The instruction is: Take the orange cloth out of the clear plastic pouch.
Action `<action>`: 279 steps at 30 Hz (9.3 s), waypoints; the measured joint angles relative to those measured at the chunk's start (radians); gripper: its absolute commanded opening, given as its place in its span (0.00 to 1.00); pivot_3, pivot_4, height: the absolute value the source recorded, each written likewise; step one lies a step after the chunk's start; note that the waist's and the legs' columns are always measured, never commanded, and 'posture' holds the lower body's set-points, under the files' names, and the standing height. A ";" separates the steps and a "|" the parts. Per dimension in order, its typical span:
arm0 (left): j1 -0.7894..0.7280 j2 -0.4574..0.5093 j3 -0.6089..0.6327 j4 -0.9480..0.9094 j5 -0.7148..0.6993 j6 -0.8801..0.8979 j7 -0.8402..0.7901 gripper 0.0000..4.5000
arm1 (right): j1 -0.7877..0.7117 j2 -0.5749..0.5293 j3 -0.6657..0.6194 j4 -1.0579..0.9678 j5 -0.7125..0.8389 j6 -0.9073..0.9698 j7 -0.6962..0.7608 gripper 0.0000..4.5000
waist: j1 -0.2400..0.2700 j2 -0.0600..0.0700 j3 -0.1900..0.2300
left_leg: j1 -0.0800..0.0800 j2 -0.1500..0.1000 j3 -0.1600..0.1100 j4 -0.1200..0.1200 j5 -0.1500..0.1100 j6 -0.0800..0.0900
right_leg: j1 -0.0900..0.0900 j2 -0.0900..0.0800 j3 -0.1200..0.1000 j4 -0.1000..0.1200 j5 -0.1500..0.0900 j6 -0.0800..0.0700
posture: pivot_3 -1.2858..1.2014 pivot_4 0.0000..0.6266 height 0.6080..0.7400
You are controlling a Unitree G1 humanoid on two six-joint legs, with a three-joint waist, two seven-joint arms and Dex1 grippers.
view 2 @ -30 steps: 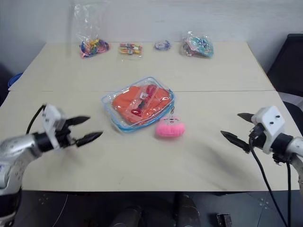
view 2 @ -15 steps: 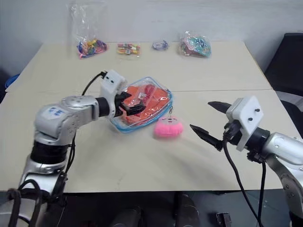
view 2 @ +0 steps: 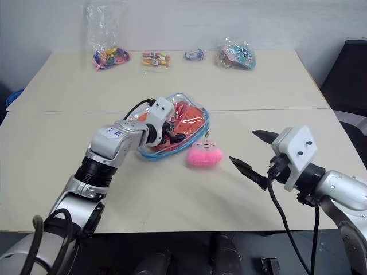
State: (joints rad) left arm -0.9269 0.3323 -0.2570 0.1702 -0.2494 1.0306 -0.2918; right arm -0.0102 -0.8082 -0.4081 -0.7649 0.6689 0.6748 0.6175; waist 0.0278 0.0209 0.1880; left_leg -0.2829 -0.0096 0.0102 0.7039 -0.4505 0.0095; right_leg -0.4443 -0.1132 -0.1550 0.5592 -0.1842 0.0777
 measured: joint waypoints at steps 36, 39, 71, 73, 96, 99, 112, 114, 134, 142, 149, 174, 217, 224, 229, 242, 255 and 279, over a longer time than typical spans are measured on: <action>0.367 0.430 0.501 0.178 0.154 -0.180 0.114 0.50 | -0.184 -0.024 0.107 0.107 0.076 -0.028 0.150 1.00 | -0.002 -0.005 -0.001 | 0.000 0.003 -0.002 0.005 -0.001 -0.003 | -0.001 0.001 -0.002 0.001 0.000 -0.001 | 0.52 0.24 1.00; 0.402 0.431 0.525 0.156 0.157 -0.199 0.124 0.57 | -0.193 -0.029 0.125 0.128 0.073 -0.032 0.164 1.00 | -0.004 -0.005 -0.001 | 0.001 0.004 -0.002 0.005 -0.001 -0.003 | -0.001 0.001 -0.002 0.001 0.000 -0.002 | 0.52 0.24 1.00; 0.314 0.569 -0.079 -0.515 0.119 -0.443 -0.577 0.57 | -0.054 -0.047 0.050 0.079 0.020 -0.044 0.127 1.00 | 0.000 -0.005 0.001 | -0.004 0.005 0.002 0.011 -0.004 -0.003 | -0.002 0.002 -0.001 0.005 -0.001 -0.004 | 0.52 0.24 1.00; 0.303 0.543 -0.091 -0.489 0.167 -0.454 -0.537 0.49 | -0.044 -0.047 0.047 0.070 0.020 -0.042 0.122 1.00 | 0.002 -0.005 0.001 | -0.005 0.005 0.002 0.012 -0.004 -0.003 | -0.002 0.002 -0.001 0.005 -0.001 -0.003 | 0.52 0.24 1.00; 0.391 0.522 -0.096 -0.443 0.258 -0.631 -0.557 0.01 | -0.018 -0.048 0.030 0.058 0.022 -0.041 0.104 1.00 | 0.000 -0.005 0.001 | -0.005 0.006 0.001 0.012 -0.005 -0.001 | -0.002 0.002 -0.001 0.004 -0.001 -0.003 | 0.52 0.24 1.00; 0.380 0.554 -0.077 -0.297 0.264 -0.927 -0.623 0.01 | 0.005 -0.074 0.032 0.060 0.022 -0.055 0.161 1.00 | 0.000 -0.005 0.001 | -0.005 0.006 0.001 0.012 -0.005 -0.001 | -0.002 0.002 -0.002 0.004 -0.001 -0.003 | 0.52 0.24 1.00; -0.026 0.453 -0.136 0.679 0.364 -2.187 -0.795 0.01 | 0.137 -0.120 0.003 0.062 0.015 -0.109 0.343 1.00 | 0.006 -0.006 0.000 | -0.006 0.004 0.005 0.014 -0.006 0.003 | -0.002 0.001 -0.004 0.003 0.001 0.000 | 0.52 0.24 1.00; -0.094 0.431 -0.139 0.795 0.395 -2.282 -0.787 0.01 | 0.154 -0.120 -0.009 0.062 0.010 -0.110 0.344 1.00 | 0.005 -0.006 0.000 | -0.006 0.004 0.006 0.014 -0.007 0.004 | -0.002 0.001 -0.004 0.003 0.001 0.000 | 0.52 0.24 1.00; 0.164 0.415 0.017 0.281 0.079 -1.425 -1.008 0.52 | 0.218 -0.098 -0.059 0.020 -0.010 -0.132 0.280 1.00 | 0.000 -0.006 0.000 | -0.005 0.004 0.006 0.016 -0.007 0.005 | -0.001 0.001 -0.001 0.003 0.001 0.000 | 0.52 0.24 1.00; 0.176 0.387 0.003 0.228 0.355 -1.454 -0.758 0.52 | 0.197 -0.086 -0.051 0.021 -0.010 -0.132 0.266 1.00 | -0.001 -0.006 0.000 | -0.005 0.004 0.005 0.015 -0.007 0.005 | 0.000 0.002 -0.001 0.002 0.001 0.001 | 0.52 0.24 1.00; 0.177 0.375 -0.026 0.265 0.489 -1.485 -0.659 0.52 | 0.195 -0.086 -0.051 0.022 -0.009 -0.132 0.266 1.00 | 0.001 -0.006 0.000 | -0.005 0.004 0.005 0.015 -0.007 0.005 | 0.000 0.001 -0.001 0.002 0.001 0.001 | 0.52 0.24 1.00; 0.105 0.433 -0.030 0.622 0.388 -2.034 -0.766 0.01 | 0.191 -0.087 -0.051 0.049 -0.007 -0.148 0.341 1.00 | 0.001 -0.006 0.000 | -0.004 0.003 0.006 0.015 -0.007 0.005 | 0.000 0.001 -0.002 0.003 0.002 0.001 | 0.52 0.24 1.00; -0.044 0.072 -0.261 0.112 0.135 -1.075 -1.075 0.71 | 0.218 -0.078 -0.129 -0.023 0.067 -0.013 0.185 1.00 | 0.005 -0.006 0.001 | -0.005 0.003 0.006 0.017 -0.007 0.005 | 0.000 0.003 0.000 0.002 0.002 0.001 | 0.52 0.24 1.00; -0.054 -0.023 -0.282 0.230 0.272 -1.261 -1.006 0.71 | 0.313 -0.043 -0.192 -0.105 0.101 0.001 0.133 1.00 | 0.007 -0.006 0.001 | -0.005 0.003 0.006 0.017 -0.007 0.006 | 0.000 0.002 0.001 0.002 0.002 0.001 | 0.52 0.24 1.00; -0.034 -0.029 -0.292 0.242 0.348 -1.369 -0.955 0.71 | 0.325 -0.041 -0.193 -0.119 0.109 0.001 0.111 1.00 | 0.011 -0.006 0.001 | -0.005 0.003 0.006 0.017 -0.008 0.007 | 0.000 0.002 0.001 0.002 0.002 0.001 | 0.52 0.24 1.00; 0.050 0.009 -0.257 0.187 0.306 -1.360 -0.972 0.01 | 0.250 -0.065 -0.144 -0.088 0.096 -0.002 0.113 1.00 | 0.021 -0.005 0.000 | -0.005 0.003 0.007 0.017 -0.008 0.008 | 0.000 0.002 0.001 0.002 0.002 0.002 | 0.52 0.24 1.00; 0.234 0.233 -0.152 -0.163 0.089 -1.000 -1.131 0.01 | -0.154 -0.063 0.437 0.276 -0.442 -0.247 0.055 1.00 | -0.001 -0.005 0.000 | -0.005 0.003 0.006 0.018 -0.008 0.008 | 0.000 0.002 0.002 0.001 0.002 0.002 | 0.52 0.24 1.00; 0.232 0.200 -0.094 -0.172 0.079 -0.868 -1.032 0.00 | -0.432 0.166 0.748 0.653 -0.815 -0.619 0.126 0.48 | -0.007 -0.005 0.000 | -0.005 0.004 0.005 0.018 -0.008 0.007 | -0.001 0.002 -0.001 0.001 0.002 0.002 | 0.52 0.24 1.00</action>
State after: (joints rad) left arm -0.6952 0.5322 -0.3512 -0.0013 -0.1705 0.1625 -1.3237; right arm -0.4424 -0.6419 0.3403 -0.1121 -0.1457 0.0561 0.7435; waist 0.0209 0.0164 0.1884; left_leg -0.2884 -0.0054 0.0147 0.7222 -0.4583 0.0164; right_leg -0.4450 -0.1110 -0.1561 0.5598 -0.1819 0.0792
